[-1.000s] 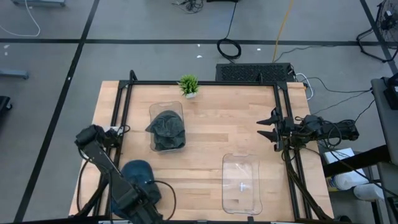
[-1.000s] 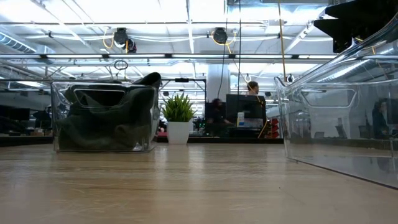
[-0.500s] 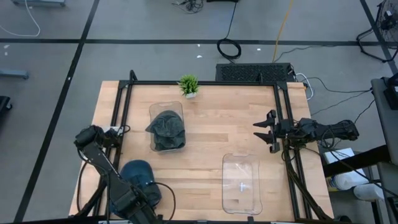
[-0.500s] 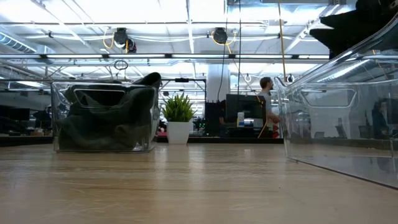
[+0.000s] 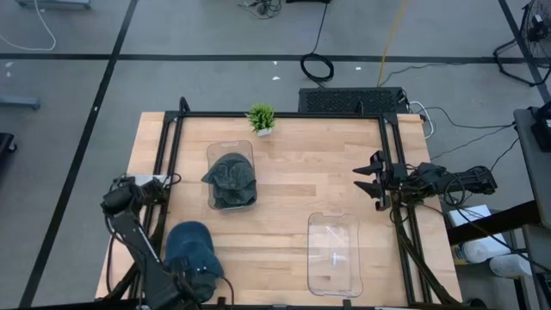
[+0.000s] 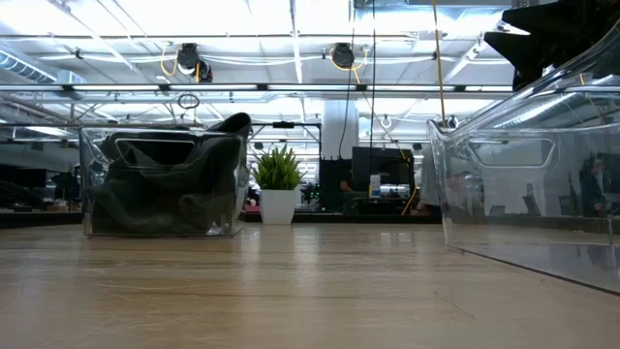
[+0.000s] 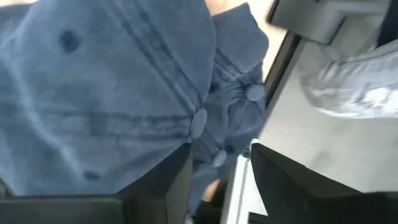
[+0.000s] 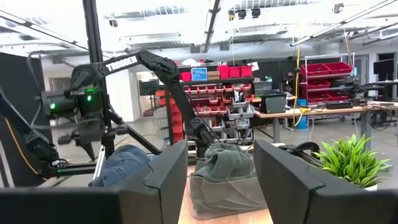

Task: Pick & Place hat
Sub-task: Put the blue cap into the bottom transparent bin

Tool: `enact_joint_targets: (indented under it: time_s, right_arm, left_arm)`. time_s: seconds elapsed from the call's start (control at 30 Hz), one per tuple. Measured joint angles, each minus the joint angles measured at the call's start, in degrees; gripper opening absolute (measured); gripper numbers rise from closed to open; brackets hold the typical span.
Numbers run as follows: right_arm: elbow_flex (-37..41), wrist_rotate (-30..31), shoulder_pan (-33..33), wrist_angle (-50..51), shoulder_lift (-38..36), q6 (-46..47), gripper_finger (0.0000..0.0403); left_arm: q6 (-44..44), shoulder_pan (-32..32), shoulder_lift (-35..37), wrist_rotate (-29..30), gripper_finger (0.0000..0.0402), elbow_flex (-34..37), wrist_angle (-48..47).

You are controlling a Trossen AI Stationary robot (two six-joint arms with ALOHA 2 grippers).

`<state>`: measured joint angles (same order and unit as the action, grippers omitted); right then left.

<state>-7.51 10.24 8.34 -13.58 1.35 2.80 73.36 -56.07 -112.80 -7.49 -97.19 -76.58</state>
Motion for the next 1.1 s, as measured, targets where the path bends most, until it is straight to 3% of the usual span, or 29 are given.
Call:
enact_joint_targets:
  time_s: [0.17,0.4,0.63,0.87,1.1]
  right_arm:
    - [0.0,-0.02,0.0,0.04,0.0,0.86,0.0171]
    - [0.0,-0.02,0.0,0.05,0.0,1.06,0.0171]
    - [0.0,-0.04,0.02,0.09,0.0,1.08,0.0171]
    - [0.02,-0.04,0.02,0.31,0.0,1.08,0.0171]
    - [0.02,-0.07,0.02,0.36,0.0,1.08,0.0171]
  left_arm:
    - [-3.03,-0.31,-3.99,-0.45,0.0168,0.02,-1.17]
    - [1.09,-0.32,-7.59,0.25,0.0168,0.04,-8.97]
    - [1.06,-0.68,-7.78,8.57,0.0168,0.07,-5.77]
    - [0.02,-0.05,-7.62,9.81,0.0168,0.07,-13.85]
    - [0.3,-0.42,-7.67,17.06,0.0158,0.07,-13.45]
